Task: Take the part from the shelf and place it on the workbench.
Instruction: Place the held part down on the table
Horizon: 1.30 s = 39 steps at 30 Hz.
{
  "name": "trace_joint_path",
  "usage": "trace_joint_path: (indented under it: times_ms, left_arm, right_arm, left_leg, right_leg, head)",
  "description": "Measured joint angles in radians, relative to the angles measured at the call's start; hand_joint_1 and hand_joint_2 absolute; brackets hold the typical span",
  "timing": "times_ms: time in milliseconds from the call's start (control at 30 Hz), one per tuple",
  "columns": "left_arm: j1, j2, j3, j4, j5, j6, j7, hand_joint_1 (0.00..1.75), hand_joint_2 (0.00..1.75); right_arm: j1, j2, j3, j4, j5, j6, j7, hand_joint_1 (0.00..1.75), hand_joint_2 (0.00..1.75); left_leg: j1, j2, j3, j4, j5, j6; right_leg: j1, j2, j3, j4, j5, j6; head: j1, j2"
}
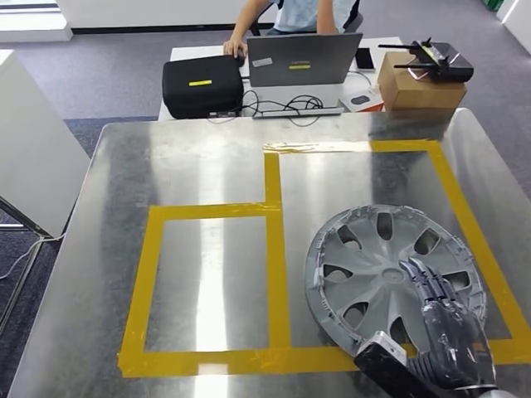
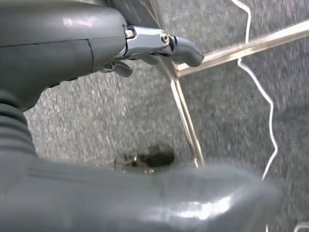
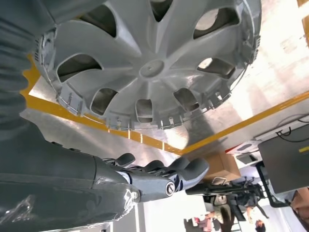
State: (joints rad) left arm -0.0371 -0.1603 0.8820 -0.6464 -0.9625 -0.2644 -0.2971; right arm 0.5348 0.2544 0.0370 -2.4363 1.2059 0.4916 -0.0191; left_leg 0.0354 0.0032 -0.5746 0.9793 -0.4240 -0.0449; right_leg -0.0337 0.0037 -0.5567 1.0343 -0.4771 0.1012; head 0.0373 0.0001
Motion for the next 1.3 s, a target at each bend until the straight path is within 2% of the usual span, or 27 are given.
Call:
trace_joint_path:
  times_ms: [67,133,167,233,267,300,333,367,433,467,533,600,667,733,767,800,833,867,900,967,1033,1100,1133,1167,1233,1267,1300]
  left_arm:
    - [-0.004,0.0,0.0,0.001,0.001,-0.003,0.0,0.0,0.0]
    - [-0.009,-0.001,0.001,0.001,0.004,-0.009,0.002,0.0,0.0]
    - [-0.012,-0.002,0.001,0.001,0.005,-0.013,0.004,0.0,0.0]
    - [-0.019,-0.003,0.001,0.001,0.006,-0.018,0.009,0.0,0.0]
    - [-0.021,-0.004,0.001,0.001,0.007,-0.019,0.01,0.0,0.0]
    - [-0.023,-0.005,0.001,0.001,0.008,-0.019,0.011,0.0,0.0]
    - [-0.025,-0.007,0.001,0.001,0.009,-0.019,0.011,0.0,0.0]
    - [-0.028,-0.009,0.0,0.001,0.01,-0.019,0.011,0.0,0.0]
    - [-0.034,-0.013,0.0,0.0,0.01,-0.018,0.011,0.0,0.0]
    - [-0.037,-0.014,-0.001,-0.001,0.01,-0.017,0.012,0.0,0.0]
    - [-0.04,-0.018,-0.003,-0.003,0.009,-0.015,0.014,0.0,0.0]
    - [-0.039,-0.021,-0.005,-0.006,0.008,-0.01,0.019,0.0,0.0]
    - [-0.039,-0.024,-0.007,-0.01,0.006,-0.003,0.025,0.0,0.0]
    - [-0.04,-0.027,-0.008,-0.015,0.005,0.005,0.033,0.0,0.0]
    - [-0.041,-0.027,-0.009,-0.017,0.004,0.007,0.039,0.0,0.0]
    - [-0.042,-0.028,-0.009,-0.018,0.003,0.01,0.043,0.0,0.0]
    - [-0.041,-0.029,-0.009,-0.018,0.002,0.012,0.047,0.0,0.0]
    - [-0.041,-0.029,-0.009,-0.018,0.001,0.014,0.049,0.0,0.0]
    - [-0.041,-0.03,-0.009,-0.019,0.0,0.015,0.051,0.0,0.0]
    - [-0.041,-0.029,-0.009,-0.024,0.0,0.017,0.052,0.0,0.0]
    - [-0.04,-0.028,-0.01,-0.029,-0.001,0.019,0.053,0.0,0.0]
    - [-0.036,-0.026,-0.009,-0.032,-0.003,0.021,0.057,0.0,0.0]
    - [-0.033,-0.026,-0.009,-0.033,-0.005,0.022,0.059,0.0,0.0]
    - [-0.03,-0.026,-0.009,-0.033,-0.007,0.023,0.061,0.0,0.0]
    - [-0.032,-0.028,-0.009,-0.034,-0.01,0.022,0.063,0.0,0.0]
    - [-0.034,-0.029,-0.009,-0.034,-0.012,0.022,0.064,0.0,0.0]
    - [-0.036,-0.03,-0.009,-0.034,-0.013,0.021,0.064,0.0,0.0]
  right_arm:
    - [-0.002,-0.006,0.01,-0.001,-0.024,-0.018,0.004,0.0,0.0]
    - [-0.007,-0.015,0.021,-0.002,-0.052,-0.044,0.009,0.0,0.0]
    - [-0.01,-0.021,0.027,-0.003,-0.065,-0.057,0.012,0.0,0.0]
    - [-0.015,-0.034,0.04,-0.004,-0.089,-0.083,0.019,0.0,0.0]
    - [-0.018,-0.042,0.046,-0.004,-0.099,-0.095,0.023,0.0,0.0]
    - [-0.022,-0.049,0.051,-0.004,-0.108,-0.106,0.026,0.0,0.0]
    - [-0.025,-0.055,0.055,-0.004,-0.116,-0.115,0.029,0.0,0.0]
    - [-0.028,-0.06,0.059,-0.004,-0.122,-0.123,0.03,0.0,0.0]
    - [-0.031,-0.068,0.066,-0.004,-0.133,-0.136,0.032,0.0,0.0]
    - [-0.032,-0.072,0.069,-0.004,-0.138,-0.143,0.033,0.0,0.0]
    - [-0.033,-0.078,0.074,-0.004,-0.149,-0.153,0.034,0.0,0.0]
    - [-0.037,-0.081,0.076,-0.004,-0.164,-0.161,0.033,0.0,0.0]
    - [-0.041,-0.082,0.075,-0.003,-0.186,-0.169,0.028,0.0,0.0]
    - [-0.043,-0.082,0.073,-0.003,-0.207,-0.175,0.021,0.0,0.0]
    - [-0.044,-0.082,0.069,-0.003,-0.215,-0.176,0.017,0.0,0.0]
    - [-0.045,-0.082,0.065,-0.002,-0.222,-0.175,0.014,0.0,0.0]
    - [-0.045,-0.082,0.06,-0.002,-0.227,-0.174,0.011,0.0,0.0]
    - [-0.046,-0.082,0.055,-0.002,-0.231,-0.173,0.008,0.0,0.0]
    - [-0.046,-0.082,0.052,-0.002,-0.234,-0.172,0.006,0.0,0.0]
    - [-0.048,-0.082,0.047,-0.002,-0.237,-0.171,0.004,0.0,0.0]
    - [-0.049,-0.081,0.044,-0.001,-0.238,-0.169,0.0,0.0,0.0]
    - [-0.049,-0.077,0.039,-0.001,-0.237,-0.164,-0.009,0.0,0.0]
    - [-0.049,-0.074,0.036,-0.001,-0.235,-0.16,-0.014,0.0,0.0]
    - [-0.049,-0.07,0.034,-0.001,-0.234,-0.157,-0.019,0.0,0.0]
    - [-0.046,-0.063,0.029,-0.001,-0.231,-0.153,-0.026,0.0,0.0]
    - [-0.044,-0.06,0.027,-0.001,-0.23,-0.152,-0.029,0.0,0.0]
    - [-0.044,-0.058,0.026,-0.001,-0.229,-0.151,-0.032,0.0,0.0]
  left_leg:
    - [-0.001,-0.007,-0.01,0.009,0.007,-0.012]
    - [0.0,-0.006,-0.026,0.03,-0.013,-0.018]
    - [0.0,-0.005,-0.043,0.066,-0.043,-0.019]
    - [-0.002,-0.004,-0.094,0.194,-0.12,-0.019]
    - [-0.003,-0.004,-0.118,0.257,-0.145,-0.019]
    - [-0.005,-0.004,-0.13,0.295,-0.151,-0.017]
    - [-0.006,-0.004,-0.127,0.296,-0.135,-0.014]
    - [-0.007,-0.001,-0.109,0.263,-0.103,-0.011]
    - [-0.015,0.03,-0.052,0.144,-0.034,-0.002]
    - [-0.022,0.048,-0.029,0.093,-0.017,0.003]
    - [-0.035,0.062,-0.015,0.048,-0.011,0.013]
    - [-0.034,0.038,-0.018,0.03,-0.006,0.026]
    - [-0.029,0.014,-0.02,0.01,0.003,0.039]
    - [-0.027,-0.007,-0.028,0.004,0.014,0.048]
    - [-0.028,-0.018,-0.034,0.004,0.02,0.05]
    - [-0.029,-0.03,-0.041,0.005,0.026,0.05]
    - [-0.03,-0.043,-0.048,0.005,0.033,0.049]
    - [-0.029,-0.056,-0.055,0.006,0.041,0.046]
    - [-0.028,-0.069,-0.063,0.007,0.049,0.041]
    - [-0.026,-0.094,-0.077,0.009,0.065,0.028]
    - [-0.027,-0.114,-0.083,0.008,0.083,0.016]
    - [-0.027,-0.126,-0.088,0.005,0.095,0.006]
    - [-0.028,-0.112,-0.094,0.011,0.083,0.002]
    - [-0.029,-0.089,-0.103,0.034,0.05,-0.001]
    - [-0.031,-0.035,-0.13,0.137,-0.062,-0.006]
    - [-0.03,-0.023,-0.143,0.206,-0.111,-0.009]
    - [-0.029,-0.017,-0.15,0.268,-0.138,-0.01]
  right_leg:
    - [0.002,0.0,-0.013,0.01,-0.001,-0.022]
    - [0.001,-0.007,-0.023,0.012,0.004,-0.041]
    - [0.002,-0.011,-0.028,0.011,0.007,-0.05]
    - [0.006,-0.021,-0.036,0.011,0.013,-0.061]
    - [0.009,-0.025,-0.04,0.011,0.015,-0.065]
    - [0.011,-0.031,-0.042,0.011,0.016,-0.067]
    - [0.012,-0.036,-0.043,0.011,0.016,-0.068]
    - [0.012,-0.043,-0.042,0.011,0.016,-0.068]
    - [0.015,-0.058,-0.039,0.011,0.014,-0.066]
    - [0.016,-0.066,-0.038,0.011,0.014,-0.063]
    - [0.019,-0.087,-0.038,0.008,0.021,-0.051]
    - [0.016,-0.103,-0.039,0.004,0.022,-0.039]
    - [0.014,-0.072,-0.055,0.04,-0.02,-0.034]
    - [0.013,-0.022,-0.092,0.149,-0.095,-0.033]
    - [0.014,-0.01,-0.11,0.209,-0.124,-0.033]
    - [0.015,-0.005,-0.118,0.247,-0.137,-0.033]
    - [0.016,-0.003,-0.108,0.251,-0.132,-0.032]
    - [0.015,-0.001,-0.079,0.214,-0.11,-0.032]
    - [0.013,0.01,-0.034,0.148,-0.085,-0.033]
    - [0.01,0.052,0.042,0.029,-0.061,-0.035]
    - [0.011,0.073,0.055,-0.003,-0.061,-0.045]
    - [0.013,0.05,0.041,0.0,-0.048,-0.061]
    - [0.013,0.038,0.034,0.0,-0.04,-0.07]
    - [0.013,0.024,0.025,-0.001,-0.03,-0.08]
    - [0.016,-0.003,0.003,-0.002,-0.007,-0.092]
    - [0.019,-0.018,-0.009,-0.001,0.004,-0.094]
    - [0.02,-0.034,-0.024,0.0,0.017,-0.095]
  head:
    - [-0.002,0.0]
    - [-0.005,0.0]
    - [-0.008,0.0]
    - [-0.013,0.0]
    - [-0.013,0.0]
    - [-0.013,0.0]
    - [-0.013,0.0]
    - [-0.013,0.0]
    - [-0.013,0.0]
    - [-0.013,0.0]
    - [-0.012,0.0]
    - [-0.012,0.0]
    - [-0.011,0.0]
    - [-0.009,0.0]
    - [-0.01,0.0]
    - [-0.01,0.0]
    - [-0.01,0.0]
    - [-0.01,0.0]
    - [-0.01,0.0]
    - [-0.011,0.0]
    - [-0.013,0.0]
    - [-0.013,0.0]
    - [-0.016,0.0]
    - [-0.019,0.0]
    - [-0.027,0.0]
    - [-0.028,0.0]
    - [-0.029,0.0]
